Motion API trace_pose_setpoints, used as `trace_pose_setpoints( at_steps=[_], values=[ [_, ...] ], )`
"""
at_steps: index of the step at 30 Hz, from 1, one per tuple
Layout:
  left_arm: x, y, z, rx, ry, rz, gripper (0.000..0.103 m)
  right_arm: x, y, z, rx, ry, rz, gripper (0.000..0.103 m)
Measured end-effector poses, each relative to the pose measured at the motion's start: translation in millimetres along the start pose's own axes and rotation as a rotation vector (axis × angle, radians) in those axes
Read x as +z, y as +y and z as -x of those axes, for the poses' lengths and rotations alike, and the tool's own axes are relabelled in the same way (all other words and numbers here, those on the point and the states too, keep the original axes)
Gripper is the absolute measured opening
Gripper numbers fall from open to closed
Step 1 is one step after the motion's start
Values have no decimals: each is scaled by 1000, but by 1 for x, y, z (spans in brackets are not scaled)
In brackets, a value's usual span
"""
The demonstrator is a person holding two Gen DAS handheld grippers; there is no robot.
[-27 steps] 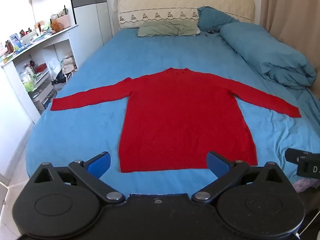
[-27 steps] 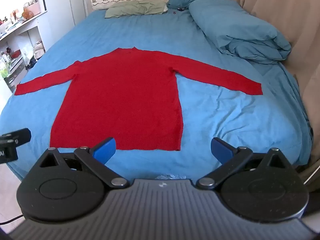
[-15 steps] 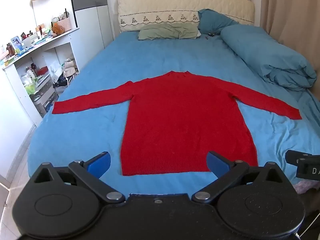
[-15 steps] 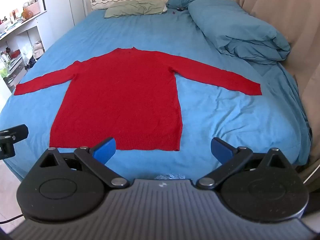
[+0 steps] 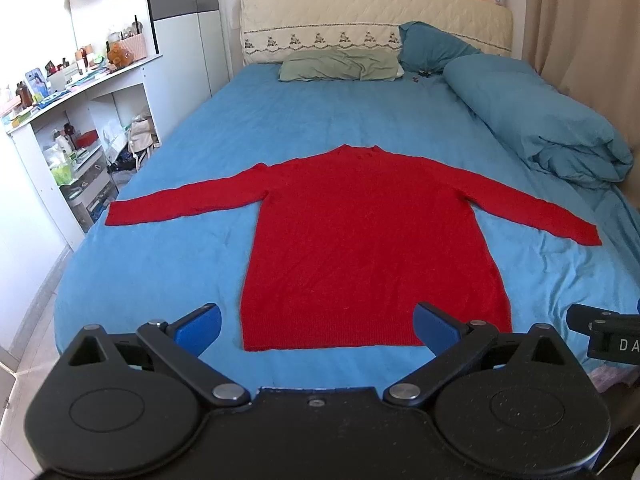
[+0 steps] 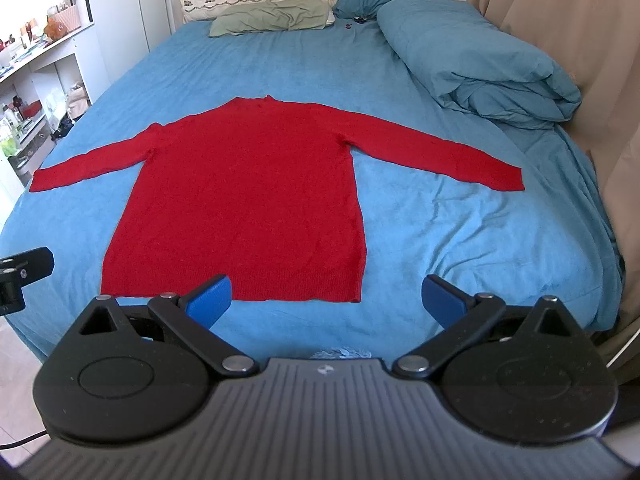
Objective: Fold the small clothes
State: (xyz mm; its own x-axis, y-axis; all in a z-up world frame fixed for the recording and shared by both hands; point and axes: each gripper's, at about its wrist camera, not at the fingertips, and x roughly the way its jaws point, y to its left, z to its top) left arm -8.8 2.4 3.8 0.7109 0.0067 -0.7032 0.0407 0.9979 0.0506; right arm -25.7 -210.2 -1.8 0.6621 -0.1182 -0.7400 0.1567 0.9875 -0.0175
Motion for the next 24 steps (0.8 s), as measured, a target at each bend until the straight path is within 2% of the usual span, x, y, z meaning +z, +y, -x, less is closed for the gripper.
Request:
trace_pose_setpoints(
  at_steps=[15,24],
  values=[
    [0,-7,0,26,-5,-22,103,0,-1,1,0,2,-1,103],
    [-2,-7,2,16,-10,-21,103,-1,-2,0,2,4,-6,103]
  ],
)
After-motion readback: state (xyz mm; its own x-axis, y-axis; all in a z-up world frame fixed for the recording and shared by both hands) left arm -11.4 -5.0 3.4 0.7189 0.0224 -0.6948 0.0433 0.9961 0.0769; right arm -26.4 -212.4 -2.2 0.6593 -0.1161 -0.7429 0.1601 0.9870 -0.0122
